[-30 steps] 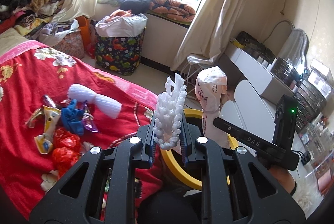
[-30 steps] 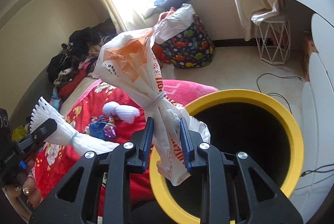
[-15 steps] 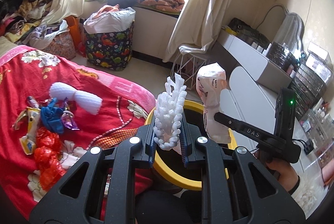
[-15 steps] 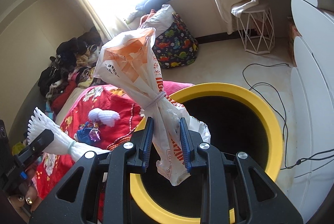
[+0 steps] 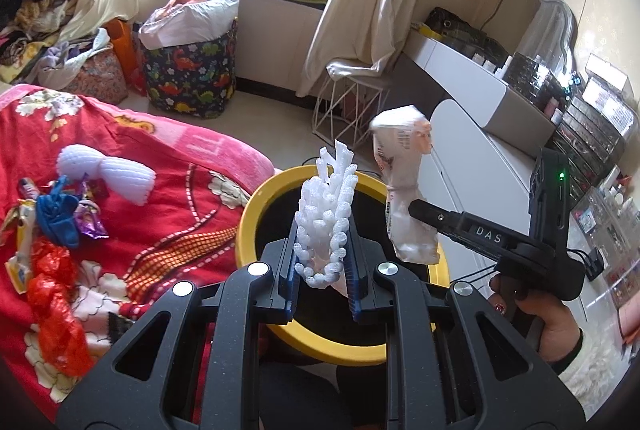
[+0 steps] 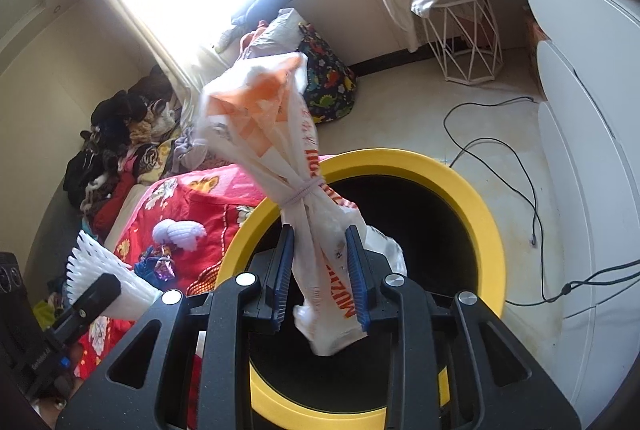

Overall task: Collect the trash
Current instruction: 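Open the right gripper to drop the bag bundle into the bin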

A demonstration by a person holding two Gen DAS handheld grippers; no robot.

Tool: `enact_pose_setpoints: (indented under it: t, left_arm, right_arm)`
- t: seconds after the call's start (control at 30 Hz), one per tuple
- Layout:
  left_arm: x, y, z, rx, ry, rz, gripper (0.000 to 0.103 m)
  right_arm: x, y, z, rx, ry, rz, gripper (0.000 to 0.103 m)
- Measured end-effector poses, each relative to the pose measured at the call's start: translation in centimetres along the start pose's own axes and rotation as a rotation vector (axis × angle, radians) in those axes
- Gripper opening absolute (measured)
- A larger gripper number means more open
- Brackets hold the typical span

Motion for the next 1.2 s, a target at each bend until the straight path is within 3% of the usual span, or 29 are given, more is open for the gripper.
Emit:
enact_pose_setpoints:
  t: [0.07,0.1,0.13,0.2,0.27,0.3,0.33,0.8,1.2]
  left_arm:
    - [-0.2,-0.1,0.5,0.008,-0.008,0.001,0.014]
    - [-0.3,-0.1,0.7,0.015,-0.013,0.0,0.022]
    - [-0.3,-0.3,1.0,0.023,-0.017,-0.004,0.038]
    - [-0.4,-0.5,1.1,0.021,-0.013,-0.007,0.059]
    - [-0.4,-0.7,1.0,0.009,-0.009,-0.009,0.072]
    - [-0.3,-0.7,0.8,0.004,0.0,-0.01,0.086]
    - [-0.3,-0.7,0.7,-0.001,0.007,-0.009,0.093]
    - [1.3,-0.2,-2.4,-0.091,0.104,-0.017,0.093]
    - [3.5,0.6,-5.4,-0.17,0.163,-0.063,0.093]
  right_arm:
    - [-0.5,0.1,-0.1,-0.007,-0.014,0.016,0.046]
    - [-0.6,0.2,-0.3,-0.017,-0.04,0.013,0.054]
    - [-0.7,0.2,-0.4,-0.022,-0.049,0.009,0.055]
    - [-0.9,0.2,-0.5,-0.026,-0.053,0.013,0.058]
    - [-0.8,0.2,-0.6,-0.035,-0.072,0.005,0.063]
    - [-0.8,0.2,-0.7,-0.041,-0.077,0.0,0.065]
    - [-0.8,0.1,-0.7,-0.043,-0.08,-0.003,0.065]
    - [2.5,-0.3,-1.4,-0.074,-0.088,-0.111,0.075]
    - [6.3,-0.8,-1.9,-0.104,-0.04,-0.206,0.08]
Point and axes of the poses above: each gripper's, at about its wrist camera, not at the fingertips, and z roughly the way its jaws point, x to its left, y to its top, the point moved 3 cm from there along z, roughly the way its jaws point, and after that the axes turned 4 degrees about x, right-handed, at the moved point
